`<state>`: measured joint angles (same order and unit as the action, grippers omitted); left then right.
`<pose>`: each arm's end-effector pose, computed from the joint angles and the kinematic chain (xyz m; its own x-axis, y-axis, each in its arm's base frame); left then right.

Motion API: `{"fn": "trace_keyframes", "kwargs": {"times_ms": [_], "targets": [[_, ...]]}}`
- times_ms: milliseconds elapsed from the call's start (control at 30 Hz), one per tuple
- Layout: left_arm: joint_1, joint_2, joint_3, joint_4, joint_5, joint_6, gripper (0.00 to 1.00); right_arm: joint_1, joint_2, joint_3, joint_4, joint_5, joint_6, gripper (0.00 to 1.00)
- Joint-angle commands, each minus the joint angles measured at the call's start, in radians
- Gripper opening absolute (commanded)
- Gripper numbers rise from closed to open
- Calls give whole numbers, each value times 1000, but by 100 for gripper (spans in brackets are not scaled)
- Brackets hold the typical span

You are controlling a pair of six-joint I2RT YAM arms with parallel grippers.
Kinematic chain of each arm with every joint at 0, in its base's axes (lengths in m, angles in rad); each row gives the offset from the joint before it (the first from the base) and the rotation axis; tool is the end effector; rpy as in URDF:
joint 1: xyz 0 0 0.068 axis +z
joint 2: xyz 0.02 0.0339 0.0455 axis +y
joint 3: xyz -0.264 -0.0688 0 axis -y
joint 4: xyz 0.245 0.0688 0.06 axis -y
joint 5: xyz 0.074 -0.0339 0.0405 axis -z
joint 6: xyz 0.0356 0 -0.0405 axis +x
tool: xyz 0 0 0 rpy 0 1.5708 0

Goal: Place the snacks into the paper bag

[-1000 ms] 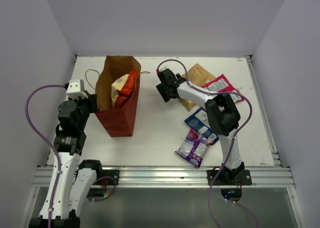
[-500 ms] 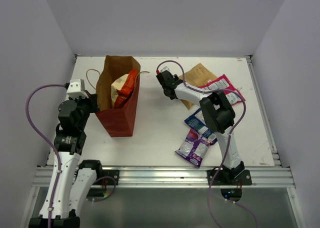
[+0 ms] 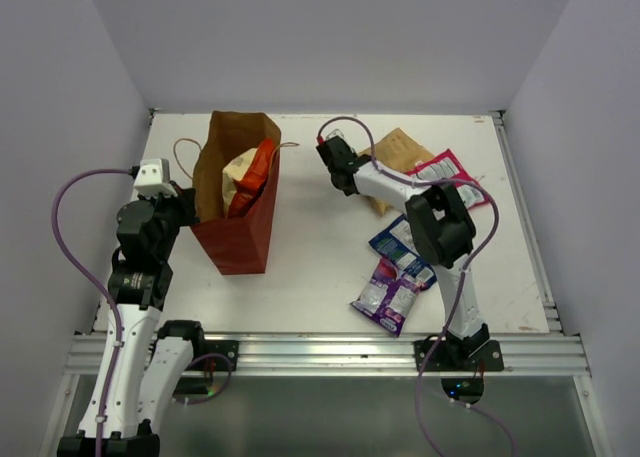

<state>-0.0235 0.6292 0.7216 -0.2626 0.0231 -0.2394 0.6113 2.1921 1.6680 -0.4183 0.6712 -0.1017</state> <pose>0.1529 -0.0044 0.3327 -0.1755 -0.2330 -0.9565 0.0048 0.9714 -0.2375 0.4023 0.2549 0.1751 -0.6438 -0.5483 -0.5337 -0.2165 0.7996 -0.5602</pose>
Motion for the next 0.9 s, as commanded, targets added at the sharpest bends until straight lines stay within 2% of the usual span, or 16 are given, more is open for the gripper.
{"fn": "trace_keyframes", "kwargs": {"times_ms": [0,167,267,400,500,567,733,867], "targets": [[-12,-2,-13,28,20,25,0,-5,-218,81,-105,-68,56,0],[-15,-6,-13,31,24,25,0,-5,-397,309,-242,-252,135,0],[-19,-8,-14,31,24,25,0,-1,-407,546,-344,-352,181,0],[-26,-13,-16,34,26,25,0,11,-376,878,-395,-470,246,0],[-30,-17,-17,36,24,25,0,16,-408,885,-291,-572,299,0],[-32,-17,-17,37,24,23,0,18,-462,808,-164,-640,373,0],[-38,-23,-19,37,23,25,0,48,-457,744,-50,-823,542,0],[-39,-28,-19,39,23,25,0,158,-482,606,123,-818,568,0]]}}
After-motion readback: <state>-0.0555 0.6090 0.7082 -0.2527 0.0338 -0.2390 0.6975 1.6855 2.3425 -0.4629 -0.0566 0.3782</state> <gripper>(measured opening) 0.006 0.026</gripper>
